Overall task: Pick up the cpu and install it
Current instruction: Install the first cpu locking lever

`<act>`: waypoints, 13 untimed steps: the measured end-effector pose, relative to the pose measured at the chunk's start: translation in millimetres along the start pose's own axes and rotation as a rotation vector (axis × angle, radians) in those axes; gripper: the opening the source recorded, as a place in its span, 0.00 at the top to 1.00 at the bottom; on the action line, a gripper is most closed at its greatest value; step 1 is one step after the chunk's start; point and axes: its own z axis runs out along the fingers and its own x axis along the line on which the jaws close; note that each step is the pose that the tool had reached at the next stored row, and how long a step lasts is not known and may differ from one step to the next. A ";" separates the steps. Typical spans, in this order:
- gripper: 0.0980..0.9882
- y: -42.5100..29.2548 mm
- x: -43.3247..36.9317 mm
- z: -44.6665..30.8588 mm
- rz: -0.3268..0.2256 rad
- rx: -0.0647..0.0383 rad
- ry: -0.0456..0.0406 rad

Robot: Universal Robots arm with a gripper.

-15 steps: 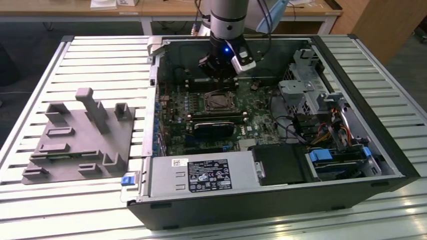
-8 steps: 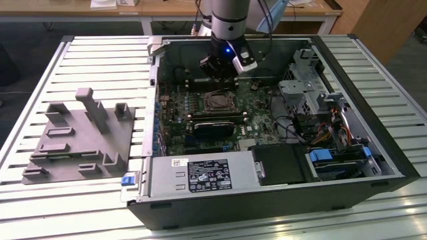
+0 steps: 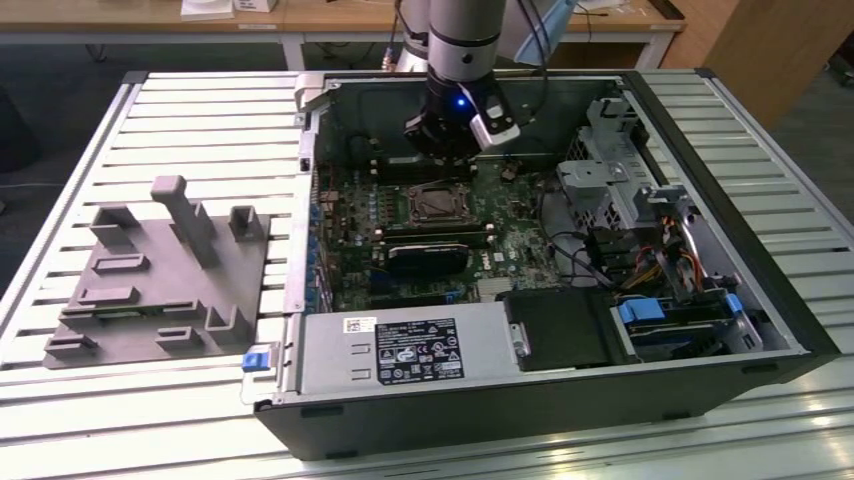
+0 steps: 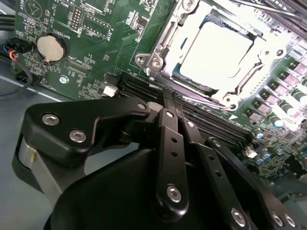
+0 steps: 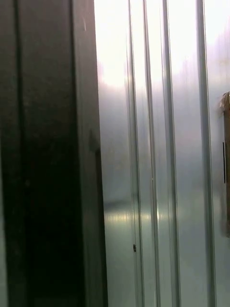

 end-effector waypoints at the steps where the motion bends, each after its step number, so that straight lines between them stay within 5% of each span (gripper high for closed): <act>1: 0.99 0.0 -0.2 0.6 0.000 0.000 0.0000; 13: 0.99 -1.0 -0.6 6.3 0.000 0.000 0.0005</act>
